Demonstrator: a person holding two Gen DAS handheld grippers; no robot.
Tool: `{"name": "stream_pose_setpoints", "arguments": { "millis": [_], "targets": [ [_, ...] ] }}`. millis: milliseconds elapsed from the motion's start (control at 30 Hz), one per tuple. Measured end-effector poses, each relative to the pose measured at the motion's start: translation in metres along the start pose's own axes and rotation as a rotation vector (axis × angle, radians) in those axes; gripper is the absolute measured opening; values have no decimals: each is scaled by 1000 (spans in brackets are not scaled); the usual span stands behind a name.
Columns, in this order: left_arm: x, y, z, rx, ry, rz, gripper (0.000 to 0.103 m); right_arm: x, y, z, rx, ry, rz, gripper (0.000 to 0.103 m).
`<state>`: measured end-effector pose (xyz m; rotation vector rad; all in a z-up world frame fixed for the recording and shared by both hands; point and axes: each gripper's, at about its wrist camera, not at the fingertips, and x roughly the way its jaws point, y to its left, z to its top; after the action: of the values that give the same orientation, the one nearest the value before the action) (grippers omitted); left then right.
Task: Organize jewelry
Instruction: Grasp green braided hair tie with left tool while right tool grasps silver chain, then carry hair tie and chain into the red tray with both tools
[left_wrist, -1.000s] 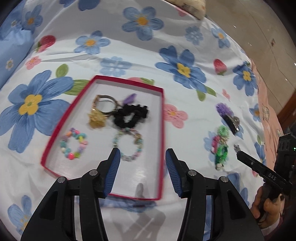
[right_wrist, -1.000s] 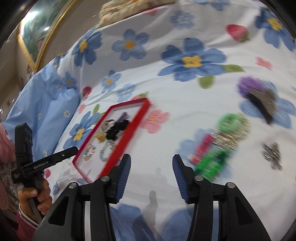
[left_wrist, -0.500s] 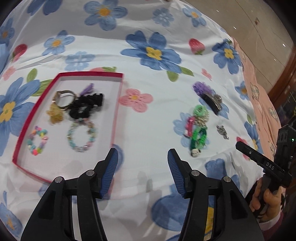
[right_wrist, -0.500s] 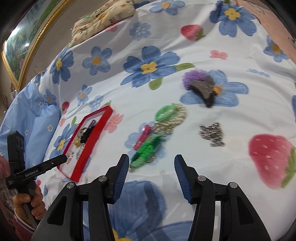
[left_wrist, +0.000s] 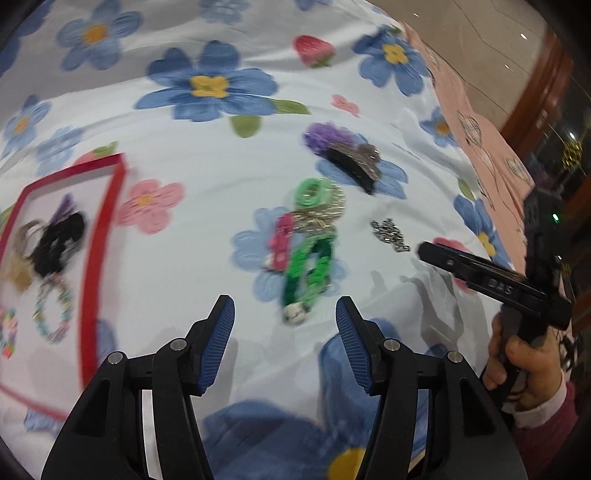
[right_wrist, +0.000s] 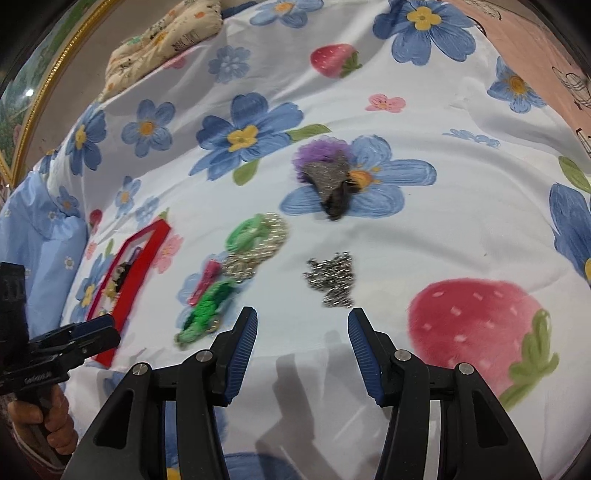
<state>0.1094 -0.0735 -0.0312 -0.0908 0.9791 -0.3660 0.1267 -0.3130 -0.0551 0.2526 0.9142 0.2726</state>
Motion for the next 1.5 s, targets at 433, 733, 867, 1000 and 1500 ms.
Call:
{"name": "stream_pose_setpoints", "arguments": {
  "millis": [433, 733, 867, 1000, 1500],
  "targets": [
    [68, -21, 8, 87, 115, 28, 33, 54, -1, 16, -95, 64, -85, 52],
    [54, -1, 3, 22, 86, -21, 10, 54, 0, 17, -99, 31, -108, 15],
    [33, 3, -1, -4, 53, -45, 10, 39, 10, 16, -81, 11, -16, 14],
    [9, 10, -7, -27, 16, -53, 10, 20, 29, 15, -78, -25, 47, 14],
    [-61, 69, -37, -175, -102, -8, 10, 2, 108, 1, -143, -28, 247, 14]
  ]
}}
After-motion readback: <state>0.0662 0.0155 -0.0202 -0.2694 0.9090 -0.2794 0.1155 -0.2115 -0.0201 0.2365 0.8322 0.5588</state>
